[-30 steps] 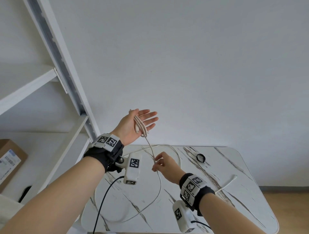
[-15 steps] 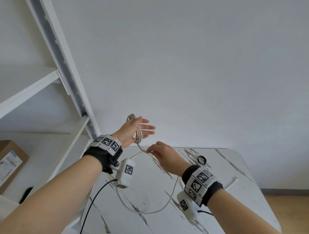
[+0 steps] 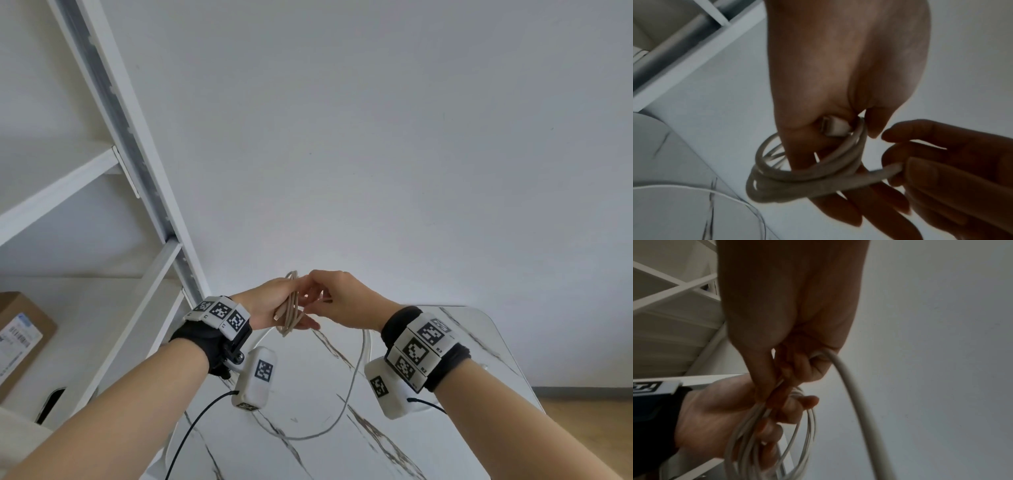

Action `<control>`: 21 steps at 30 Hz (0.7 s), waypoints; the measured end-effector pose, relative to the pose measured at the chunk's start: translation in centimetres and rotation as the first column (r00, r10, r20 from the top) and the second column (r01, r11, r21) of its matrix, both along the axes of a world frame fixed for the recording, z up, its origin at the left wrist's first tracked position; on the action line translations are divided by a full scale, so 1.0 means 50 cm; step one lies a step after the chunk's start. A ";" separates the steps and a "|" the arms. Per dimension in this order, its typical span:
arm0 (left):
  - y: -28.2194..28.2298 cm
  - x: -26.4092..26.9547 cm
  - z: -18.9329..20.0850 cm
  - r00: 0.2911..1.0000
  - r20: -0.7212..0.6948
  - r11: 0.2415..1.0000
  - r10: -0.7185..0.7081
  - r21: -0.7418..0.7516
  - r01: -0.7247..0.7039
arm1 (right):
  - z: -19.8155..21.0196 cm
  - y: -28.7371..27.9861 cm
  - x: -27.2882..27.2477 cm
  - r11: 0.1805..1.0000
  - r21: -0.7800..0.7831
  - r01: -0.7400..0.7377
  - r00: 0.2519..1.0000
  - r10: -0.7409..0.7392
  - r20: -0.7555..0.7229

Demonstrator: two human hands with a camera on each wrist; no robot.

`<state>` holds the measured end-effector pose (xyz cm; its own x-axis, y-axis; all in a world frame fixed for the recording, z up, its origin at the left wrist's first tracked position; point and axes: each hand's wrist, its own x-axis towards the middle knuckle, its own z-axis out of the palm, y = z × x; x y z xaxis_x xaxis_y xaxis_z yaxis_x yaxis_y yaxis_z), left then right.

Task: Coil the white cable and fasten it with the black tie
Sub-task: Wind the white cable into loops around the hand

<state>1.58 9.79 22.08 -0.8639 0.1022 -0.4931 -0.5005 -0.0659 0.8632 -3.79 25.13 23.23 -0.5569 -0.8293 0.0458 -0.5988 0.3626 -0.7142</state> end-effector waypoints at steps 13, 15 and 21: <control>-0.002 0.024 -0.006 0.981 0.092 0.980 -0.171 0.120 0.159 | 0.019 0.019 -0.031 0.994 -0.024 0.111 0.994 -0.111 0.007; 0.001 0.028 -0.005 0.979 0.084 0.977 -0.185 0.123 0.174 | 0.021 0.020 -0.035 0.989 -0.036 0.140 0.990 -0.140 0.004; 0.013 0.039 0.007 0.972 0.061 0.969 -0.228 0.112 0.220 | 0.019 0.021 -0.043 0.978 -0.123 0.168 0.981 -0.154 0.115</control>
<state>3.52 10.42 22.45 -0.7751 0.3428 -0.5307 -0.5743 -0.0319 0.8181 -5.93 26.17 24.20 -0.6902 -0.7188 0.0833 -0.4599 0.3469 -0.8174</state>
